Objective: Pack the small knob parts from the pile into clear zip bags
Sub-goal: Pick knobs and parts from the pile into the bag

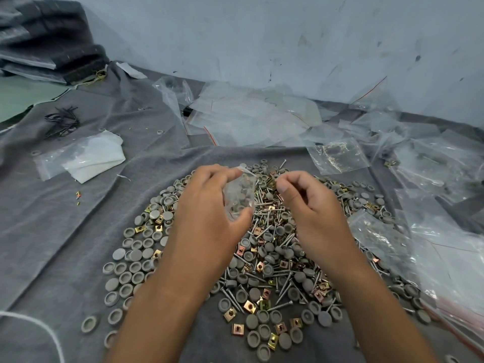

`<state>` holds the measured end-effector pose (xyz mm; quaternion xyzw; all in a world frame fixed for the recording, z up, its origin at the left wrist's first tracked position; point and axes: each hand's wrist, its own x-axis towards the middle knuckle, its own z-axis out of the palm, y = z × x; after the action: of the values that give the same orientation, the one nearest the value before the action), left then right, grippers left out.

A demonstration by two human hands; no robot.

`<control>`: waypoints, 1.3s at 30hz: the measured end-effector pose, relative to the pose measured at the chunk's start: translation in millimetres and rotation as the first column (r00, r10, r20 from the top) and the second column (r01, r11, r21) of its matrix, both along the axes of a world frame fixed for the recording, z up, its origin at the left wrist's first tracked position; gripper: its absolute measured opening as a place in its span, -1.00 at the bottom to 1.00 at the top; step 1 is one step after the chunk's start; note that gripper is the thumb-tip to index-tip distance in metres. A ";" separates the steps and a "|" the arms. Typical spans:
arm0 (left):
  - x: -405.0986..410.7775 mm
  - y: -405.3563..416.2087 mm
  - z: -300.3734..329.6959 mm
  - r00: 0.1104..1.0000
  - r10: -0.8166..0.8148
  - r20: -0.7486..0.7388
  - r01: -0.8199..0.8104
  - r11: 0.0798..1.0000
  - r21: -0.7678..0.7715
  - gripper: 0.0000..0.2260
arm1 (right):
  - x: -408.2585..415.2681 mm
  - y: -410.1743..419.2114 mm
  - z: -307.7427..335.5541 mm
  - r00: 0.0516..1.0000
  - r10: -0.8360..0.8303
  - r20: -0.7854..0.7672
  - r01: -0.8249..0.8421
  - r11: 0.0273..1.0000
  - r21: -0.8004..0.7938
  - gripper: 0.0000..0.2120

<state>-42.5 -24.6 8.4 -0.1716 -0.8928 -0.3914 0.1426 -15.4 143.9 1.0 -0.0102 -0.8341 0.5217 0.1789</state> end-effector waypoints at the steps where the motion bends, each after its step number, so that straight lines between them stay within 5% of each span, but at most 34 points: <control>1: 0.0 0.5 -0.1 1.000 0.000 0.000 0.000 1.000 -0.003 -0.47 | 2.4 -2.2 3.9 0.999 0.011 -0.047 -0.011 1.000 -0.001 -0.83; 10: 2.3 3.9 -1.4 0.999 -0.042 -0.027 0.042 0.999 0.011 -0.50 | 7.4 -16.3 5.0 0.973 0.030 -0.228 0.070 0.904 0.421 -0.94; 16: 2.4 3.3 -1.9 0.998 -0.053 -0.033 0.054 0.999 0.004 -0.50 | 5.8 -11.2 7.7 0.966 0.030 -0.257 0.064 0.934 0.351 -0.84; 22: 2.9 3.6 -1.2 0.999 -0.044 -0.016 0.043 0.999 -0.008 -0.48 | 9.0 -11.1 12.2 0.983 -0.024 -0.179 0.040 0.996 0.084 -0.82; 39: 5.9 2.0 1.1 0.996 -0.082 -0.041 0.083 0.996 0.016 -0.53 | 12.3 -9.7 9.9 0.955 0.025 -0.297 0.128 0.865 0.485 -0.78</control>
<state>-36.6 -22.6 9.5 -0.2147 -0.8785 -0.4012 0.1457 -3.2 134.2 10.9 0.0912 -0.9039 0.2790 0.3110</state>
